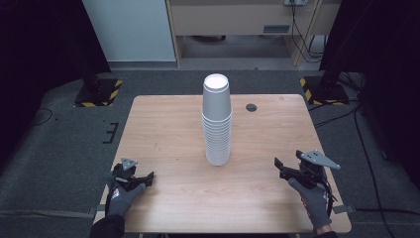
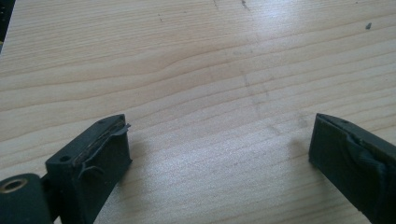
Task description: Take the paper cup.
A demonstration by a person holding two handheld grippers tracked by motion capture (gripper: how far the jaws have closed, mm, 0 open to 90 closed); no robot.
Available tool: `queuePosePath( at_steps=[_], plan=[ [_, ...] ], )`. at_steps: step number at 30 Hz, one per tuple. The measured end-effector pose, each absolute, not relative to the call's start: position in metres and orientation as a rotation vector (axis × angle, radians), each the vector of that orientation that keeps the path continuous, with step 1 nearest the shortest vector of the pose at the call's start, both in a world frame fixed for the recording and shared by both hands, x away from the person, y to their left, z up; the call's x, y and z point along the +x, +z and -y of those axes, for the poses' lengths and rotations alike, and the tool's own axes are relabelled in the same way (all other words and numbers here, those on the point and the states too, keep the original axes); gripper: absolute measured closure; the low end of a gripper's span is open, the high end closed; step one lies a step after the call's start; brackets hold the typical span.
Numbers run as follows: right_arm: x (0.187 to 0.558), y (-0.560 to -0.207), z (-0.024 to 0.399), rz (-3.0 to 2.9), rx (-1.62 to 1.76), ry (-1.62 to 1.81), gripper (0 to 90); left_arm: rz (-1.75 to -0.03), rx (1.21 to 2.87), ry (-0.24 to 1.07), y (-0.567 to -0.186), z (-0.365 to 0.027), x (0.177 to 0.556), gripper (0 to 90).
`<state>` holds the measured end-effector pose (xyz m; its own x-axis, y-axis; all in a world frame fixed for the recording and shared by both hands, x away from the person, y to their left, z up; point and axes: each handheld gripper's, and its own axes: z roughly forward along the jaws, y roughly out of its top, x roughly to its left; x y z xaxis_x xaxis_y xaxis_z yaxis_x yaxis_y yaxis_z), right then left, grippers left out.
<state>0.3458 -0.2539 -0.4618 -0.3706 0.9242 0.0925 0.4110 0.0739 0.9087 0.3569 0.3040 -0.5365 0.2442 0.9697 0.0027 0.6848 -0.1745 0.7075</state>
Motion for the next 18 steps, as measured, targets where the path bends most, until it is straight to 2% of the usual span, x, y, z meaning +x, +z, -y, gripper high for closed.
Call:
queuePosePath(
  at_steps=[18],
  plan=[
    [0.337, -0.426, 0.242, -1.805, 1.246, 1.353, 14.0, -1.506, 1.935, 0.626, -0.537, -0.304, 0.358, 3.5]
  ],
)
